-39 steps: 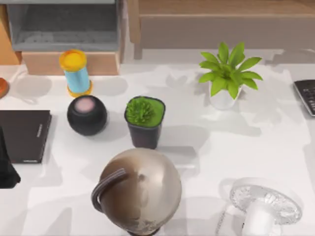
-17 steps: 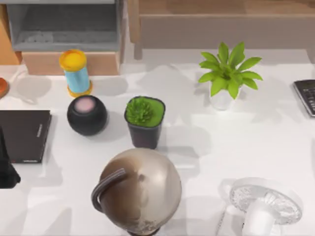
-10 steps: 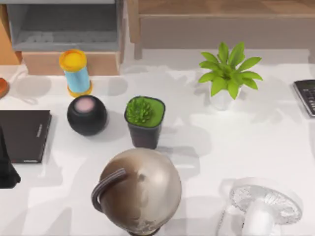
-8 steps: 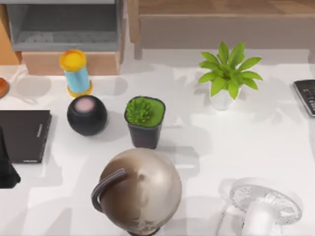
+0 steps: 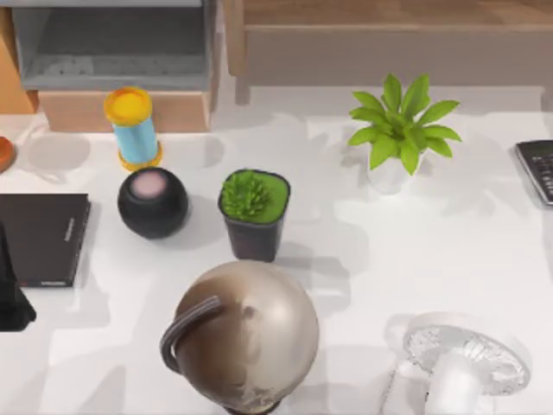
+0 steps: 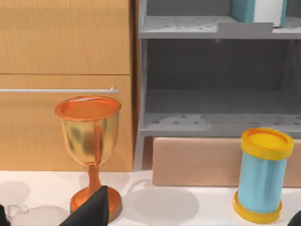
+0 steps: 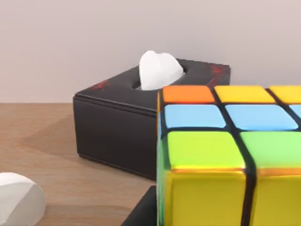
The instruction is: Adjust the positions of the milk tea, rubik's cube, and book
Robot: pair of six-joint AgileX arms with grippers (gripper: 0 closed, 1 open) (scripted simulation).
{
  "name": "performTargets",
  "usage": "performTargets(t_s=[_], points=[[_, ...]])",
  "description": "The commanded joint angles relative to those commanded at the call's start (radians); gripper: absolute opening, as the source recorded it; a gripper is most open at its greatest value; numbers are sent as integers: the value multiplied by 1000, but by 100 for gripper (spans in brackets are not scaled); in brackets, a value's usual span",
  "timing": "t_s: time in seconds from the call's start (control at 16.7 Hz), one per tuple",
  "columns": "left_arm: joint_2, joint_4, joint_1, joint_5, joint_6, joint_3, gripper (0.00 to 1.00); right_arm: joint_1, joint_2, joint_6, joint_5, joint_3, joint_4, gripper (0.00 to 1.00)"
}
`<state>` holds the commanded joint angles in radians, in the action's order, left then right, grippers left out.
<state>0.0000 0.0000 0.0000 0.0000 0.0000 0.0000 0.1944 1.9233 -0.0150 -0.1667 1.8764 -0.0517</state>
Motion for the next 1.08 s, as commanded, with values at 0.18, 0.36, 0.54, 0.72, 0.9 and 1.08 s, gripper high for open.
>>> performTargets(t_s=[0.18, 0.36, 0.54, 0.72, 0.9, 1.08], points=[[0, 0, 0, 0, 0, 0, 100, 0, 0, 0, 0, 0, 0, 53], [0, 0, 0, 0, 0, 0, 100, 0, 0, 0, 0, 0, 0, 75], [0, 0, 0, 0, 0, 0, 100, 0, 0, 0, 0, 0, 0, 98], [0, 0, 0, 0, 0, 0, 100, 0, 0, 0, 0, 0, 0, 100], [0, 0, 0, 0, 0, 0, 100, 0, 0, 0, 0, 0, 0, 100], [0, 0, 0, 0, 0, 0, 100, 1, -1, 0, 0, 0, 0, 100]])
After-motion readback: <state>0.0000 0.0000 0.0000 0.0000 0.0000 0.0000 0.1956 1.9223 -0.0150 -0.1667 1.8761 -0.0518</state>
